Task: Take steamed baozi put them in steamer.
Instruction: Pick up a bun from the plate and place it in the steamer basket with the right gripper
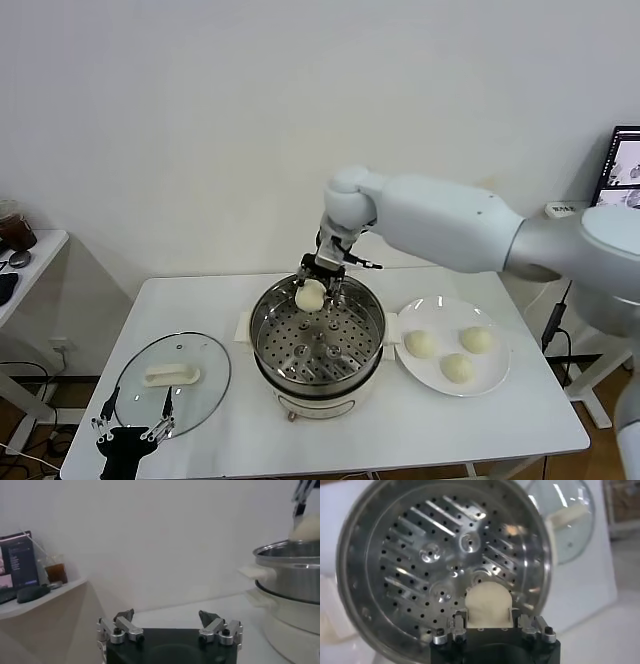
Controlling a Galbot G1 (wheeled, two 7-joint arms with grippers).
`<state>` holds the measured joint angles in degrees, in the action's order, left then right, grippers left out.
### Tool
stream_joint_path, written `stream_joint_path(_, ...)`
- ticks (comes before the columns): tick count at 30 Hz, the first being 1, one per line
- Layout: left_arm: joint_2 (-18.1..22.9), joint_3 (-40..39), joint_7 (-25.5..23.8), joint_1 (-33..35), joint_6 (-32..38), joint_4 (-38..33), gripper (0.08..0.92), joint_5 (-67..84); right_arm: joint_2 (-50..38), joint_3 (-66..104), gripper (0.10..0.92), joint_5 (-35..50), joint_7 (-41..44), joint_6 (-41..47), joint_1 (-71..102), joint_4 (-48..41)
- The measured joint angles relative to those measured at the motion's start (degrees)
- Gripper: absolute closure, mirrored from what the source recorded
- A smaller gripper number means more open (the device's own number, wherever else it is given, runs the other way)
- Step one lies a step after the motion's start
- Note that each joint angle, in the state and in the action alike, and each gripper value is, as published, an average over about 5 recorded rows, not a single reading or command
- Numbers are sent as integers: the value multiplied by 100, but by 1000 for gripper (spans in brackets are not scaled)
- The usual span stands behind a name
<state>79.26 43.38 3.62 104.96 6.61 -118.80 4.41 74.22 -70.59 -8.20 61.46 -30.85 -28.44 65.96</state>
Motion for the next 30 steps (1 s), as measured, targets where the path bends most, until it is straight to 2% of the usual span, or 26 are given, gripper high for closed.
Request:
stream_joint_path(14,14,1,0,-43,-11,43,177,-3,295,218,453,-1221,-392,-814,481,-579)
stream_joint_path(19,15,0,4,-50,-16,46,177,-11,312,330,342,-1422,-512,-950,549,-691)
stream_joint_path(24,15,6,11,-49,-27,40,177,-12,201,311,223,-1135,-468,-845,437,-532)
stream_joint_path(30,-18,38,10,-40,-34,-17,177,4,-281,181,203,-187,-243,3,-5,138)
